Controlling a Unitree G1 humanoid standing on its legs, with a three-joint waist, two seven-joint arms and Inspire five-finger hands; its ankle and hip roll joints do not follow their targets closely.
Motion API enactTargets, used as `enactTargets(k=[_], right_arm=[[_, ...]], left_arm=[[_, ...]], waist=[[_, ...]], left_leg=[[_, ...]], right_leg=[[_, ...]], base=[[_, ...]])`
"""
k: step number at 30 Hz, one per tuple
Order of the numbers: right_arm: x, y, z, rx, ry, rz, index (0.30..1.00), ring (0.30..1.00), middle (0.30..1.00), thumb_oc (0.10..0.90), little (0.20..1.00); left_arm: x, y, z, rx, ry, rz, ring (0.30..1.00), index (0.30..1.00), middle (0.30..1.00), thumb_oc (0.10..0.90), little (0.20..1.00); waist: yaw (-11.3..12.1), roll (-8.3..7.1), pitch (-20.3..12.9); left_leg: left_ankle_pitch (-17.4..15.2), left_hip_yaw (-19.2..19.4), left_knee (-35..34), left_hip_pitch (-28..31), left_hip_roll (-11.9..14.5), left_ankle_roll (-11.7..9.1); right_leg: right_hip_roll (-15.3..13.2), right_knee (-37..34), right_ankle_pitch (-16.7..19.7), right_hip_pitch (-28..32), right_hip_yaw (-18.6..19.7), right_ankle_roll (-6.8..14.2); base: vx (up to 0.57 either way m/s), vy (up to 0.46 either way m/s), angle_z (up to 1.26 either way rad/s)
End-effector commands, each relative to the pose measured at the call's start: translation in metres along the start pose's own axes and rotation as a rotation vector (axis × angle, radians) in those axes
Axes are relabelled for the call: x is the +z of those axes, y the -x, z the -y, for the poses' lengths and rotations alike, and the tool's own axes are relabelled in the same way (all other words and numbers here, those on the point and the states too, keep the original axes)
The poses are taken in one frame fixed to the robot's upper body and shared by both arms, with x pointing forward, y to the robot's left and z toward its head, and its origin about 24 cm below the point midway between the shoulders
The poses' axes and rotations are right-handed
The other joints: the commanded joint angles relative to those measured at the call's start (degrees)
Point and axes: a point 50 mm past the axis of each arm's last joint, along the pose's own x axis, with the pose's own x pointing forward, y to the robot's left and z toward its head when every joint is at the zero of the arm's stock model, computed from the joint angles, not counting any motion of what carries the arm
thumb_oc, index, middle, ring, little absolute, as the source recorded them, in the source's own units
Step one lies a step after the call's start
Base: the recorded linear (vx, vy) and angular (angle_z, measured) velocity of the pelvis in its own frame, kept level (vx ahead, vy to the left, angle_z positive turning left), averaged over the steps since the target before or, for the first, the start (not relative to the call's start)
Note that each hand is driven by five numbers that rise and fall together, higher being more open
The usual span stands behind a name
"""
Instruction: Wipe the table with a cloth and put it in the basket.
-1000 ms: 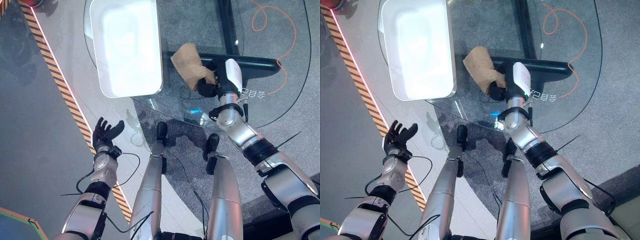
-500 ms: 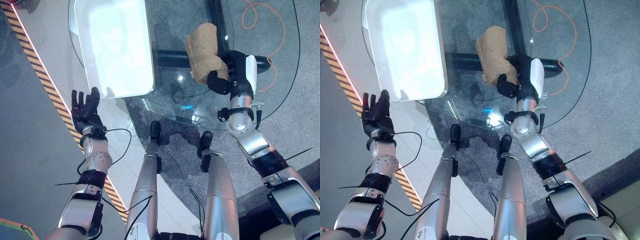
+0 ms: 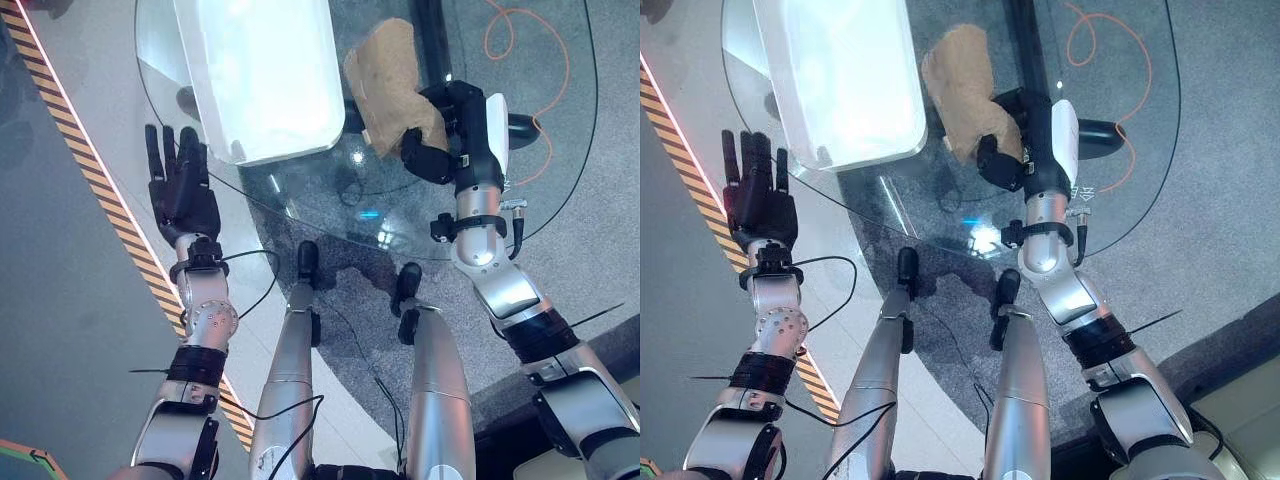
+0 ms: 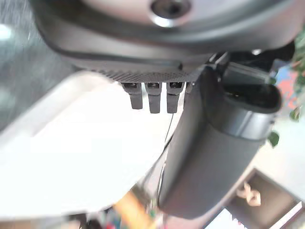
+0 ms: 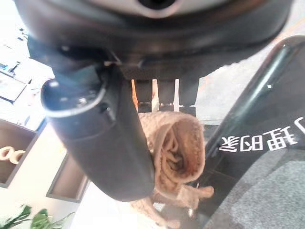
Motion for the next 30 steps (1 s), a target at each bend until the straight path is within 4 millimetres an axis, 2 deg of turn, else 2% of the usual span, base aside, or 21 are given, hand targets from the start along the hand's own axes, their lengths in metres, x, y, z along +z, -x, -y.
enactTargets(k=[1, 5, 8, 17, 30], right_arm=[[0.084, -0.006, 0.025, -0.113, -0.156, 0.44, 0.3, 0.3, 0.3, 0.1, 0.2], [0.09, -0.003, 0.028, -0.103, -0.174, 0.482, 0.3, 0.3, 0.3, 0.1, 0.2], [0.089, -0.002, 0.029, -0.102, -0.174, 0.483, 0.3, 0.3, 0.3, 0.1, 0.2], [0.088, 0.001, 0.029, -0.108, -0.185, 0.494, 0.3, 0.3, 0.3, 0.1, 0.2], [0.111, 0.007, 0.033, -0.074, -0.255, 0.61, 0.3, 0.3, 0.3, 0.1, 0.2]], left_arm=[[0.019, -0.011, 0.04, -0.26, -0.048, 0.056, 0.9, 0.9, 0.9, 0.8, 0.9], [0.014, -0.012, 0.062, -0.373, -0.061, -0.008, 0.9, 0.9, 0.9, 0.8, 0.9], [0.016, -0.013, 0.069, -0.394, -0.073, -0.006, 0.9, 0.9, 0.9, 0.8, 0.9], [0.02, -0.011, 0.068, -0.371, -0.08, 0.019, 0.9, 0.9, 0.9, 0.8, 0.9], [0.021, -0.015, 0.076, -0.382, -0.111, -0.003, 0.9, 0.9, 0.9, 0.8, 0.9]], waist=[[-0.71, -0.44, -1.66], [-1.17, -0.53, -1.66], [-1.29, -0.52, -1.66], [-1.33, -0.62, -1.66], [-1.38, -0.96, -1.66]], left_leg=[[-7.49, 4.43, 7.31, 0.43, -1.77, 4.71], [-7.57, 4.71, 7.6, 0.72, -1.69, 4.81], [-7.71, 4.59, 7.89, 0.74, -1.79, 4.78], [-7.72, 4.59, 7.62, 1.13, -1.82, 4.72], [-7.19, 4.68, 7.31, 1.23, -1.59, 4.54]], right_leg=[[1.2, -5.86, 5.12, 2.14, -0.38, 1.65], [1.08, -5.85, 5.37, 2.45, -0.33, 1.83], [1.01, -5.88, 5.46, 2.52, -0.2, 1.89], [1.13, -6.32, 5.52, 2.96, -0.15, 2.0], [1.31, -6.1, 5.54, 3.01, -0.27, 2.12]], base=[[0.0, 0.0, 0.0], [0.0, 0.0, 0.0], [0.0, 0.0, 0.0], [0.0, 0.0, 0.0], [0.0, 0.0, 0.0]])
